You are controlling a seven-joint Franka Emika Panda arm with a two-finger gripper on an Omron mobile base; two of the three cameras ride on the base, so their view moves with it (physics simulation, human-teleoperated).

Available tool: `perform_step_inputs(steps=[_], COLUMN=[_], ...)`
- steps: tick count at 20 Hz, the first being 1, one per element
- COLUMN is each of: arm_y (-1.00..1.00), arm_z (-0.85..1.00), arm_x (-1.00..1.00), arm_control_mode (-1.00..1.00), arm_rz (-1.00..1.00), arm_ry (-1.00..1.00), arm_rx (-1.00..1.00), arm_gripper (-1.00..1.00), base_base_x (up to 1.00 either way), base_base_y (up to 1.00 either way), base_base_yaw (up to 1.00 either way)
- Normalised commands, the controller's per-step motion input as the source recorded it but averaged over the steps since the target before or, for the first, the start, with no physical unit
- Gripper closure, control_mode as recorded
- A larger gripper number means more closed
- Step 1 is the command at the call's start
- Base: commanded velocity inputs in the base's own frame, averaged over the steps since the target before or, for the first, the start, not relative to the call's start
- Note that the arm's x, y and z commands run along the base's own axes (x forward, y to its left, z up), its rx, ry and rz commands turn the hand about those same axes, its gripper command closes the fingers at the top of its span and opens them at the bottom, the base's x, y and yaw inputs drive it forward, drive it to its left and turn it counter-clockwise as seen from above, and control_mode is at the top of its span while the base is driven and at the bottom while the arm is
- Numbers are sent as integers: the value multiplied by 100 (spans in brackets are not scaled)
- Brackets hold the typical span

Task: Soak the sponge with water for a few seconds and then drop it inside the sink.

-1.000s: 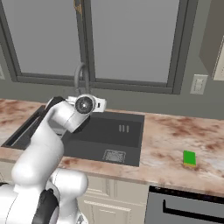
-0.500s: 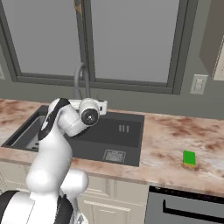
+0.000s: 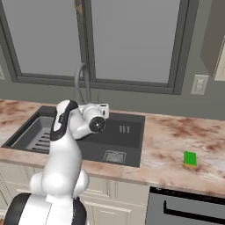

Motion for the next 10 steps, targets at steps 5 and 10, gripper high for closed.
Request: perform_step_inputs(steps=[5,10], arm_y=[0,0], arm_z=[12,12], arm_x=[0,1], arm_control_mode=[-100,-100], arm_rz=[9,8], arm_ry=[18,1], arm_rx=[-9,-9], arm_gripper=[-100,-100], base_base_x=[0,0], base_base_y=[0,0], base_base_yaw=[0,0])
